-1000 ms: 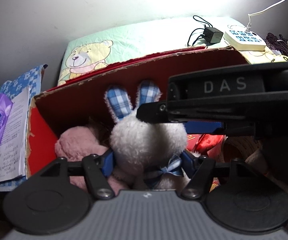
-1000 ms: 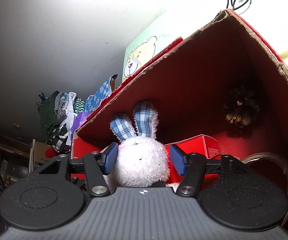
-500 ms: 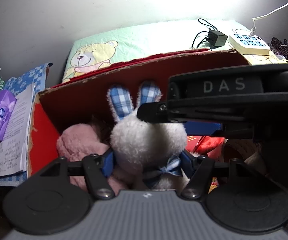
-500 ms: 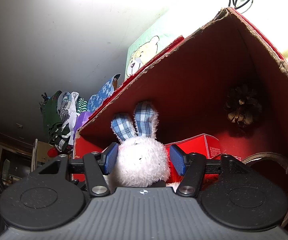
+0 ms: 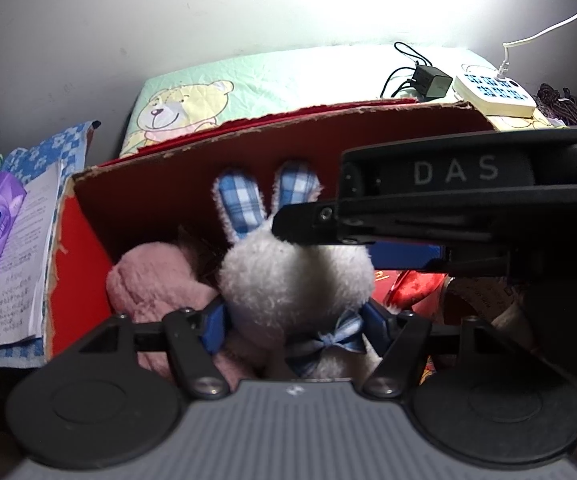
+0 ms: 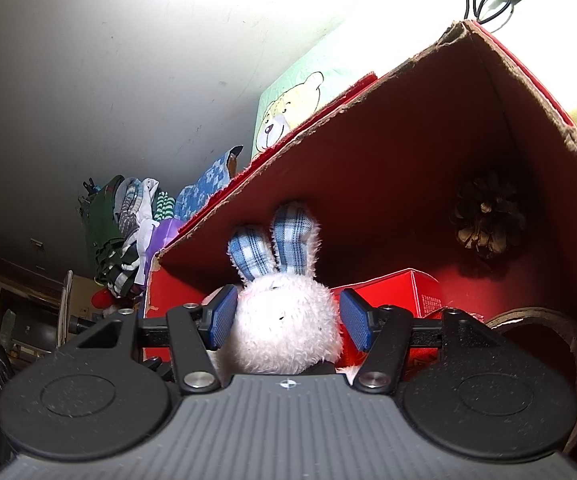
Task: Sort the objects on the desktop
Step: 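Lower the white bunny into the box beside the teddy bear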
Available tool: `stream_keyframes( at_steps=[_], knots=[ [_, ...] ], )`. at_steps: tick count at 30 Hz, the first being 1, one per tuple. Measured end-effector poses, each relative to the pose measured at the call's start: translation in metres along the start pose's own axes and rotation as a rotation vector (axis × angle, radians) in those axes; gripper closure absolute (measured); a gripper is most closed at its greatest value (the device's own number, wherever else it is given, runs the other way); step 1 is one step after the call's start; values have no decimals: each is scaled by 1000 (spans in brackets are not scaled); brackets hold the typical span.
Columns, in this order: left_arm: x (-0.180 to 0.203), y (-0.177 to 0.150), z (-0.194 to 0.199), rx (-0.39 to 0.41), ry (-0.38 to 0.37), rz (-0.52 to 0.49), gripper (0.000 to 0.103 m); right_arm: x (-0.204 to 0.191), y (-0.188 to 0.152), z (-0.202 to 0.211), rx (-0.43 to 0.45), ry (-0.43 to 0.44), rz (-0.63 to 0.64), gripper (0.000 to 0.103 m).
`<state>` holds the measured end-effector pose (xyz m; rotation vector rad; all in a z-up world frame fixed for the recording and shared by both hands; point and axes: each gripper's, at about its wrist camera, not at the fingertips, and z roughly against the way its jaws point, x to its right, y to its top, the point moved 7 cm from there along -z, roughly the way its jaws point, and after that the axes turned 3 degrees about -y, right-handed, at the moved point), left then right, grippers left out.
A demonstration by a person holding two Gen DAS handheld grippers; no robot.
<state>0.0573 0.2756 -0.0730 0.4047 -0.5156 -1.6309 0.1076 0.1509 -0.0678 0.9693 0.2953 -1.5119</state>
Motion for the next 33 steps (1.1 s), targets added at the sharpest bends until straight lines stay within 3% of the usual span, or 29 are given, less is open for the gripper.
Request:
stream_keyframes(
  at_steps=[33],
  knots=[
    [-3,-1,3,12,-81,48,27,-2,-4,0,-36,2,6,42]
  ],
)
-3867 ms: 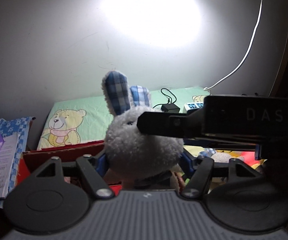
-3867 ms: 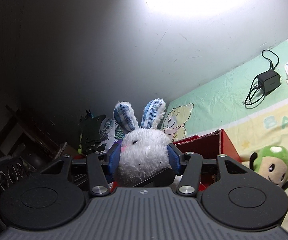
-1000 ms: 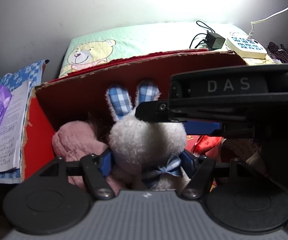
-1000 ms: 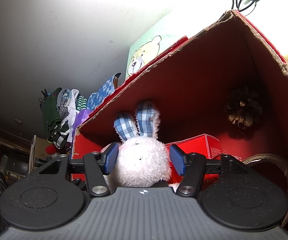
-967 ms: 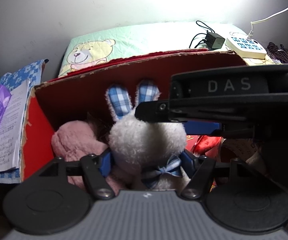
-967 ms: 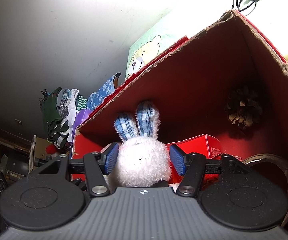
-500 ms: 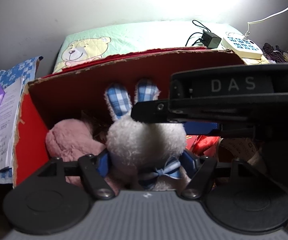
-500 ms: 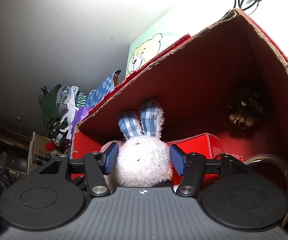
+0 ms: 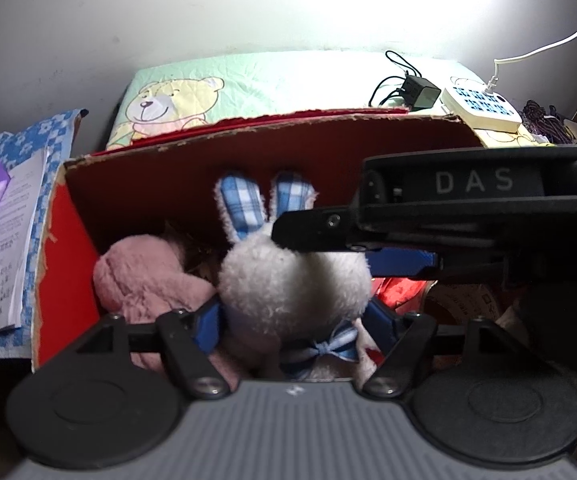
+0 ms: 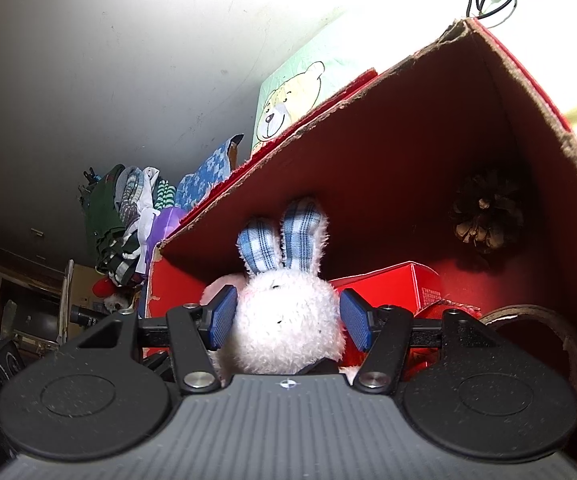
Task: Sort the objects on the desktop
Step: 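Lower the white bunny into the box beside the teddy bear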
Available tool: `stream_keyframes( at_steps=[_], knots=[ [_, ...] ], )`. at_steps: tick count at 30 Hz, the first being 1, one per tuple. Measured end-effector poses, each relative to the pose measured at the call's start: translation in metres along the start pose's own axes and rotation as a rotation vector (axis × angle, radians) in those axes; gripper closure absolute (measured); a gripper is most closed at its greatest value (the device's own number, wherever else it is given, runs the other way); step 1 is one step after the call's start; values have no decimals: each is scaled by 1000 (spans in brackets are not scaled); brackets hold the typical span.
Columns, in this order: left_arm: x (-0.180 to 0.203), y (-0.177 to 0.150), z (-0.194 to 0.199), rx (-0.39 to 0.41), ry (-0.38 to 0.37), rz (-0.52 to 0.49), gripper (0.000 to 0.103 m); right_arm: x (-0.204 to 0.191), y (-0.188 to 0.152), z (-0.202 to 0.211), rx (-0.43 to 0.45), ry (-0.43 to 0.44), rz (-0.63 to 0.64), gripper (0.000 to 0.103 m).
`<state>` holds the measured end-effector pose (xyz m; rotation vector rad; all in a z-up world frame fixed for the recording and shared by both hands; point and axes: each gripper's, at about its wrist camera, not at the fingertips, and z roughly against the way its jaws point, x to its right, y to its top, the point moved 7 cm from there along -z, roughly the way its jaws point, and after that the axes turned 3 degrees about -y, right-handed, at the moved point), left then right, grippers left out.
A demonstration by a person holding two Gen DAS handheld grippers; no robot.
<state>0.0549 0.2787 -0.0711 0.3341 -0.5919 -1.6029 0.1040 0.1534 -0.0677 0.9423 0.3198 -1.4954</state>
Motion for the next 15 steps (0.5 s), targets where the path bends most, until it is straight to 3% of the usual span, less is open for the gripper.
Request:
stream_keyframes(
  at_steps=[6,15],
  knots=[
    [0,3,12,40,43,-10,15,0,-1,7,7,4,4,42],
    [-5,4,19,47,74,4,15,-2,-3,10,4,4,10,42]
  ],
)
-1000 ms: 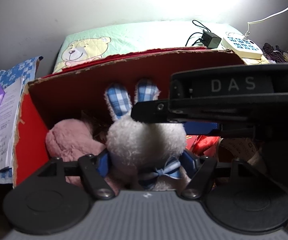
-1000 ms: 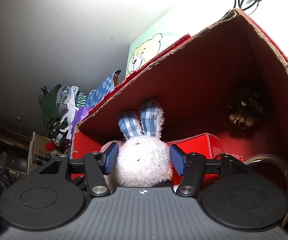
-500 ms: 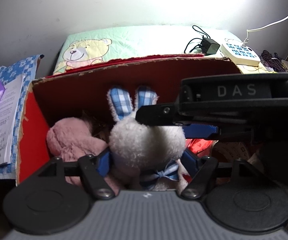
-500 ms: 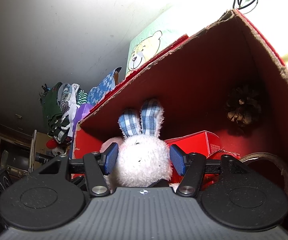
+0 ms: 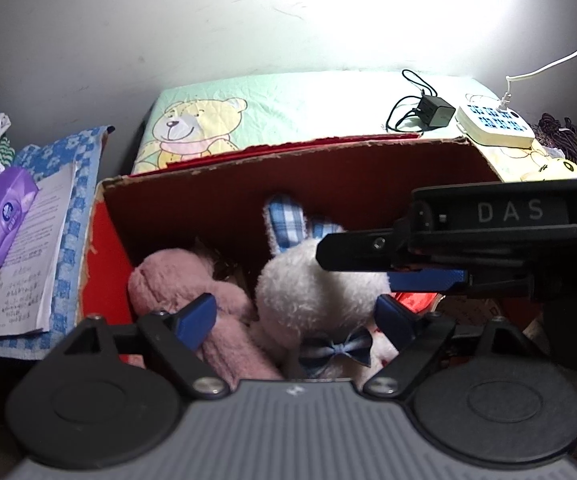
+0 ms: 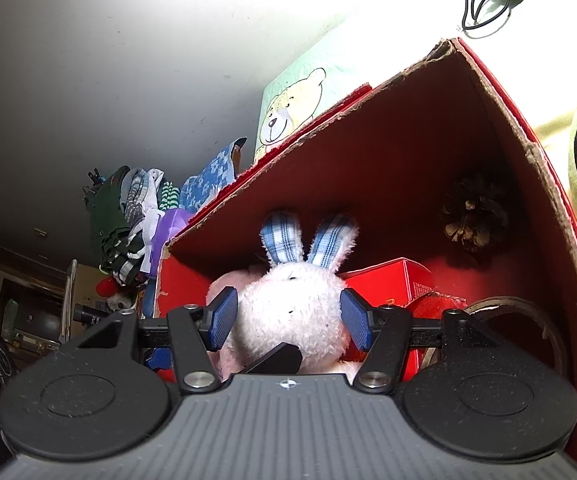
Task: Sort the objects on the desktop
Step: 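Lower the white bunny into the box beside the teddy bear, then open the right gripper to release the bunny in the box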
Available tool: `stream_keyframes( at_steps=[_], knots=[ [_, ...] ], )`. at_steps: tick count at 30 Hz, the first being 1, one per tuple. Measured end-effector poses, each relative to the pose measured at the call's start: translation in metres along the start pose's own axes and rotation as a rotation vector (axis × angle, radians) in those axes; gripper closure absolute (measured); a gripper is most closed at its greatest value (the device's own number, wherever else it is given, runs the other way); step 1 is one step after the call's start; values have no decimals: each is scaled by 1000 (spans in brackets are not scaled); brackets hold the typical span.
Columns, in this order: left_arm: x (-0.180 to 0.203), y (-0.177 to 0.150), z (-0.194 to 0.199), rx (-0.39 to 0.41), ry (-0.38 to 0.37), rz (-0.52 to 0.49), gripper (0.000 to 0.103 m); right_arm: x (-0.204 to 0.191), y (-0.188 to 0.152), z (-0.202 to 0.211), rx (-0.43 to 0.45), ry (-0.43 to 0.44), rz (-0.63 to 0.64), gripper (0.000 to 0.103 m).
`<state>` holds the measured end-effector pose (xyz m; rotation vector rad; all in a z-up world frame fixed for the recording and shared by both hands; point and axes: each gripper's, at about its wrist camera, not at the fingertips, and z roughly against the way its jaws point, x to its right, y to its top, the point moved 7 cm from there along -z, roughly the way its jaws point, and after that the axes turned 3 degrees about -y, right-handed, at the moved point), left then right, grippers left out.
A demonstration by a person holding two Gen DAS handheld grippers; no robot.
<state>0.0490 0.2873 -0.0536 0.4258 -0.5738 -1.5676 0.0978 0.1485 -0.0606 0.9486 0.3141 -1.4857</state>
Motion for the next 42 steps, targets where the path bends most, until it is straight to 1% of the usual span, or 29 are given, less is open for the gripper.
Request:
stream_keyframes(
  at_steps=[7,11,17,24,34,42],
  knots=[
    [-3,0,3,-4,41,-7,14,-1,-1,2,6,-3,-9,42],
    [-5,-2,3,-11,43,11,14,-1,-1,6,15,5,-15,42],
    [-5,-5,4,-14,62,18,12,-3,-5,11,27,-1,12,42],
    [-8,-9,7,-22,82,33,11,-2,-13,15,37,-30,40,42],
    [-7,-16,19,-13,110,33,10,-5,-23,27,69,-63,96,42],
    [-5,-22,31,-4,123,43,7,-4,-32,39,93,-74,105,42]
  ],
)
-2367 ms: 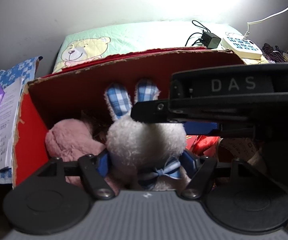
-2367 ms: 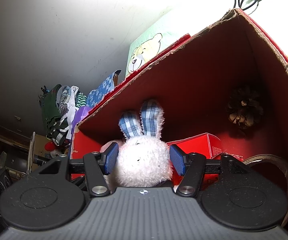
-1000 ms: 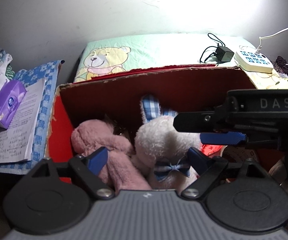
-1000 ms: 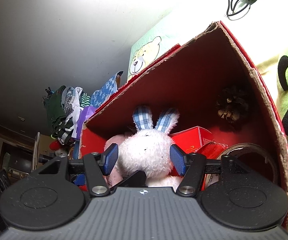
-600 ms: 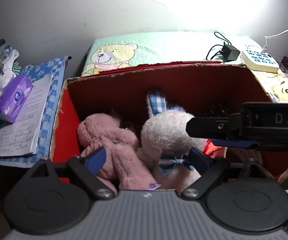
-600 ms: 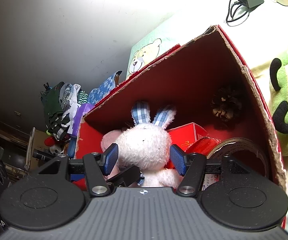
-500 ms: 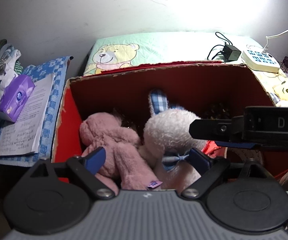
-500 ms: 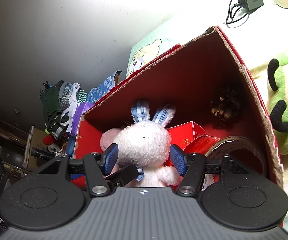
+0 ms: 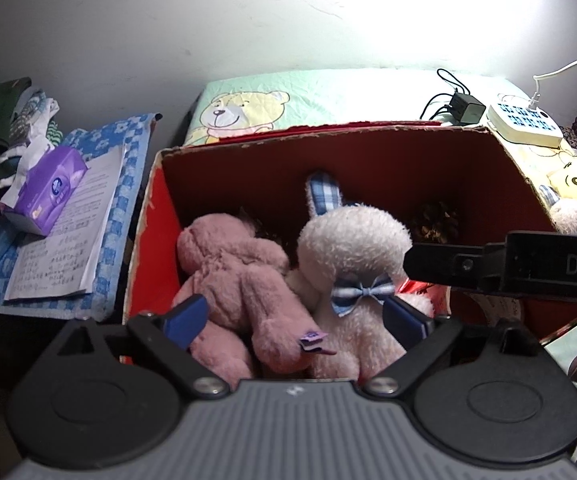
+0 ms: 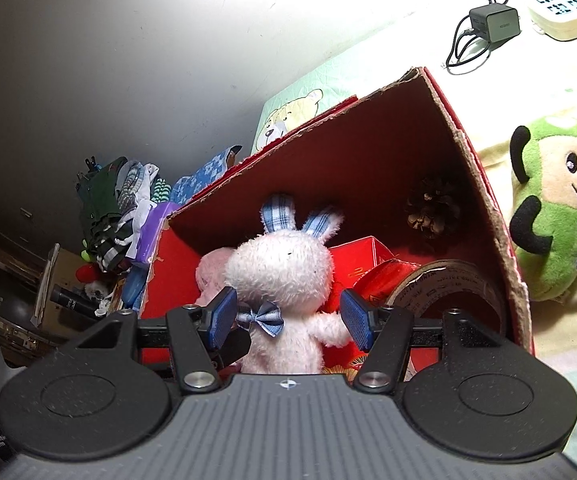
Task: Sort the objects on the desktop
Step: 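Open the right gripper to release the bunny in the box, then withdraw the right gripper from the box toward the yellow tiger plush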
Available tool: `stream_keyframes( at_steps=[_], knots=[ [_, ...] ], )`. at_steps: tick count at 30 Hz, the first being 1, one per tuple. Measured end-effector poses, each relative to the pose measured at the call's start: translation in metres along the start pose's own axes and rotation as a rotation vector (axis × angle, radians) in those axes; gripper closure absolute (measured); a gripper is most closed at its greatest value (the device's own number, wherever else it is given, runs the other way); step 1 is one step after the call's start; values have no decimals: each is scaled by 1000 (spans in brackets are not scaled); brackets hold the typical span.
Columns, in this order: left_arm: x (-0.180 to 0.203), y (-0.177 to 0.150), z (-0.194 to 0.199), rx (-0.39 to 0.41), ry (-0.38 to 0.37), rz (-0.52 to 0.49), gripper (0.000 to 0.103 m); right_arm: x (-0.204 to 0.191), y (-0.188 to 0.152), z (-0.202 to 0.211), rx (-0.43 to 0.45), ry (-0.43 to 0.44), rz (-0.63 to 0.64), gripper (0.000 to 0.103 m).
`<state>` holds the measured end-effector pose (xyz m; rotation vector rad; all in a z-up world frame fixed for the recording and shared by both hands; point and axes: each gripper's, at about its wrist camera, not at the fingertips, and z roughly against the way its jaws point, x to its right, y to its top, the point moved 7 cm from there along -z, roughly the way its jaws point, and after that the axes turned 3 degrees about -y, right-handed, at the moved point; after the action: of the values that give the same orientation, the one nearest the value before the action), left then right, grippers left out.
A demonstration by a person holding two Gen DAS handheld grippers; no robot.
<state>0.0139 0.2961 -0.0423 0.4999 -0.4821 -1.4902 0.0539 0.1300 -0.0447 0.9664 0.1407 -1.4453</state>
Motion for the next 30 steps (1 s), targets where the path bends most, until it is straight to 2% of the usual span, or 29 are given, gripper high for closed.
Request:
stream_keyframes(
  at_steps=[14,26,30],
  knots=[
    [12,-5,8,0,45,12,5,0,-4,25,51,8,46,42],
    [28,2,24,2,120,47,4,5,5,49,62,124,57,42],
    [39,3,34,13,123,65,4,7,8,59,53,172,65,42]
  ],
)
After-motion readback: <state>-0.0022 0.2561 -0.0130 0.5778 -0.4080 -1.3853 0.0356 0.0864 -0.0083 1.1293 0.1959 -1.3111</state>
